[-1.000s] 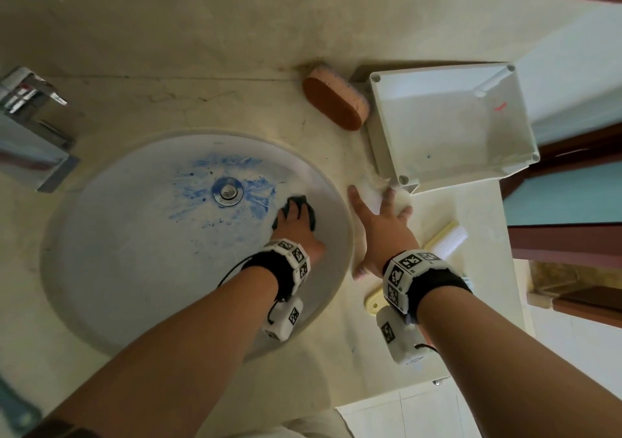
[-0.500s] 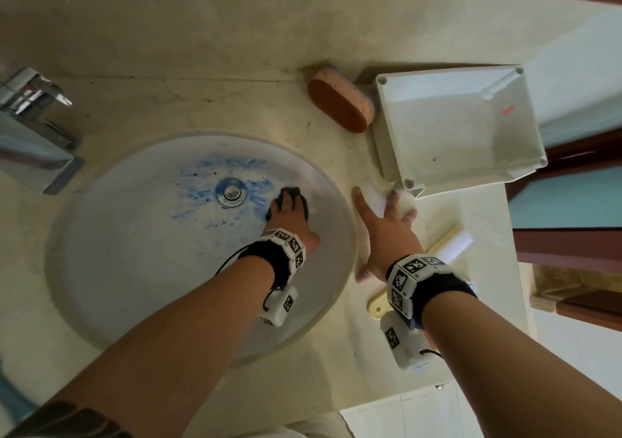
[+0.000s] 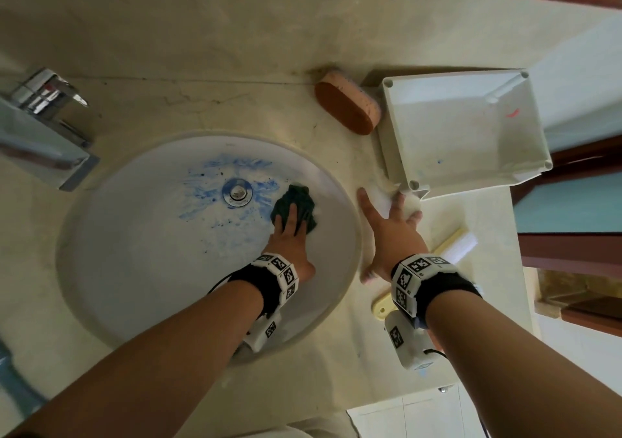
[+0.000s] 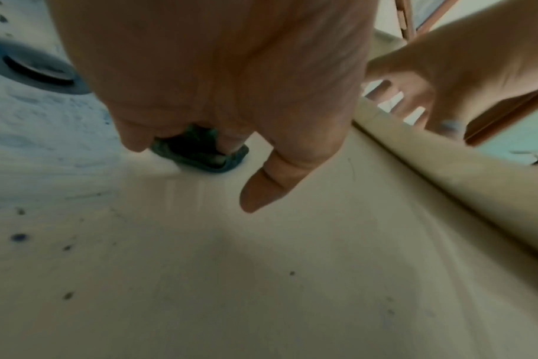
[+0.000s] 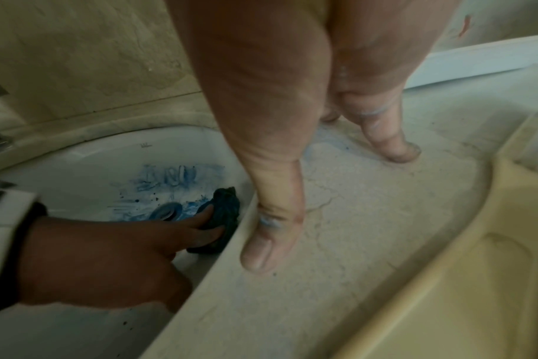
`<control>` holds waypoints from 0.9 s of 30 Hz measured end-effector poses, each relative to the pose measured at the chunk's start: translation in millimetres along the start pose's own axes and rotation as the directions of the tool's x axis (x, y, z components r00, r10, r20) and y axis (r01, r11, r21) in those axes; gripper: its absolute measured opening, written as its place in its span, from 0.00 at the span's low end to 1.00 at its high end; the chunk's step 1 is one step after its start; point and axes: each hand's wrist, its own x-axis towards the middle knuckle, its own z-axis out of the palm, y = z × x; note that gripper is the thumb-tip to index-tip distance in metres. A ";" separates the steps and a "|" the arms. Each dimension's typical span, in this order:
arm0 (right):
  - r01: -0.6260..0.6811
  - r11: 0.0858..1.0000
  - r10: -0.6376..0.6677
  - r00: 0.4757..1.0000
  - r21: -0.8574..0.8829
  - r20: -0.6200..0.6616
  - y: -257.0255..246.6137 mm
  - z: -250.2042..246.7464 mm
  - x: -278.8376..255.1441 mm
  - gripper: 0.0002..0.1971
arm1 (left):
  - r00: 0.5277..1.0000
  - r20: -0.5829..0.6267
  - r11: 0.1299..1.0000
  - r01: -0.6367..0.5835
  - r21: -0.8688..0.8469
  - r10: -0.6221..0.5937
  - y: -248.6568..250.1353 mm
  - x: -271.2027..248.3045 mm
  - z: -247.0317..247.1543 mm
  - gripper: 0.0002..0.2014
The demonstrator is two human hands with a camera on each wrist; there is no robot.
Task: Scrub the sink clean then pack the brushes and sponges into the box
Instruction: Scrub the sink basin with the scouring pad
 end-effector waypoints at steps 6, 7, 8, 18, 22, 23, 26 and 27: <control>-0.002 1.000 0.002 1.000 -0.010 -0.004 -0.7 -0.3 0.0 0.75 | 0.991 -0.130 0.988 0.014 -0.154 -0.034 3.5 14.1 -19.2 0.49; 0.001 1.000 -0.001 1.000 -0.010 -0.002 -0.7 -0.4 0.2 0.75 | 0.989 -0.140 0.990 0.016 -0.143 -0.037 1.2 14.9 -20.2 0.49; 0.003 1.000 -0.003 1.000 -0.010 -0.001 -0.4 -0.3 0.6 0.75 | 0.987 -0.159 0.993 0.015 -0.118 -0.034 -1.5 16.1 -20.5 0.49; 0.004 1.000 -0.004 1.000 -0.018 -0.003 0.2 -0.2 0.2 0.76 | 0.949 -0.191 0.909 0.163 -0.385 -0.251 30.9 26.6 -33.1 0.45; 0.013 1.000 -0.013 1.000 -0.011 -0.003 0.3 -0.6 -0.6 0.76 | 0.903 -0.124 0.501 0.111 -0.858 -0.412 46.3 25.8 -48.8 0.38; 0.013 1.000 -0.013 1.000 -0.011 -0.003 0.2 -0.6 -0.5 0.76 | 0.892 -0.078 0.349 0.092 -0.932 -0.444 46.3 27.6 -50.6 0.37; 0.012 1.000 -0.012 1.000 -0.012 -0.003 1.1 -0.5 0.2 0.77 | 0.920 -0.029 0.208 0.057 -0.976 -0.391 49.6 23.9 -55.4 0.34; 0.012 1.000 -0.012 1.000 -0.011 -0.001 0.9 -0.6 0.6 0.77 | 0.926 -0.022 0.183 0.051 -0.982 -0.376 50.9 22.0 -57.4 0.33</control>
